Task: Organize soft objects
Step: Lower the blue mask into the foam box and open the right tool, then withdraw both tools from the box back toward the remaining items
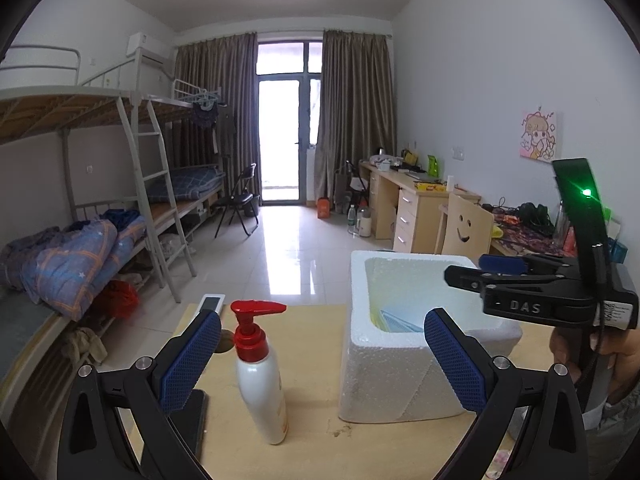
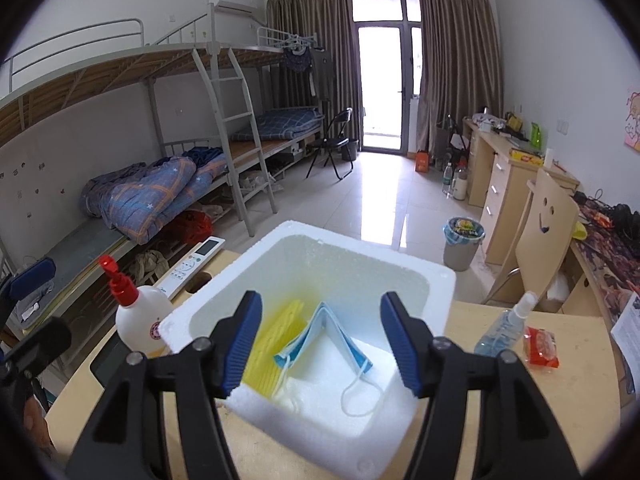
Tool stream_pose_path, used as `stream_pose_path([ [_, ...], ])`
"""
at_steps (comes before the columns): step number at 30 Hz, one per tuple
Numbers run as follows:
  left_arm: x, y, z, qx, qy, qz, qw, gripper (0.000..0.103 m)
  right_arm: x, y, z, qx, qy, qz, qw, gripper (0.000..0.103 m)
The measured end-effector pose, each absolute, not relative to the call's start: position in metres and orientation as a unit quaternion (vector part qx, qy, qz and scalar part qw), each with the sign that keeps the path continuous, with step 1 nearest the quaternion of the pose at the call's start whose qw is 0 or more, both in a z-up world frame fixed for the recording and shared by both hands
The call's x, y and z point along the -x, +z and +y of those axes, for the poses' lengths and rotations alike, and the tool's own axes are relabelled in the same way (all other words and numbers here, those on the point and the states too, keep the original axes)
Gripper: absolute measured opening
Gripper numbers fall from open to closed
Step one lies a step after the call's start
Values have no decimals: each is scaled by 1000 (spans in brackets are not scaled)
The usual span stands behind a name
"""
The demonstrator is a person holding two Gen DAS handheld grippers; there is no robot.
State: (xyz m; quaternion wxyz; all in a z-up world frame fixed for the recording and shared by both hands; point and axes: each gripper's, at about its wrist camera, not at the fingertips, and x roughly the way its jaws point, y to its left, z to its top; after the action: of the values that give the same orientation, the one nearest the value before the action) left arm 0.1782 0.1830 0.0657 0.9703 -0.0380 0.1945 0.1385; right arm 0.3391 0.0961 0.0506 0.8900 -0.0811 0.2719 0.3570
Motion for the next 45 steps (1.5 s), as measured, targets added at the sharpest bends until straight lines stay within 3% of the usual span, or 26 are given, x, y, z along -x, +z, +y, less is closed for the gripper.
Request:
stream_pose_path([
  [8, -161, 68, 174, 46, 128, 191, 972, 102, -310, 62, 76, 80, 346, 248, 901, 70],
  [17, -132, 74, 153, 41, 123, 180, 975, 102, -268, 76, 52, 69, 335, 206, 917, 85],
  [21, -119, 76, 144, 37, 121, 175, 977, 102, -250, 80, 43, 74, 328, 184, 924, 96],
  [27, -100, 80, 128, 29, 117, 164, 979, 102, -231, 86, 26, 65, 336, 168, 925, 102],
  [45, -59, 81, 96, 28, 98, 125, 987, 102, -180, 77, -23, 38, 321, 132, 937, 102],
])
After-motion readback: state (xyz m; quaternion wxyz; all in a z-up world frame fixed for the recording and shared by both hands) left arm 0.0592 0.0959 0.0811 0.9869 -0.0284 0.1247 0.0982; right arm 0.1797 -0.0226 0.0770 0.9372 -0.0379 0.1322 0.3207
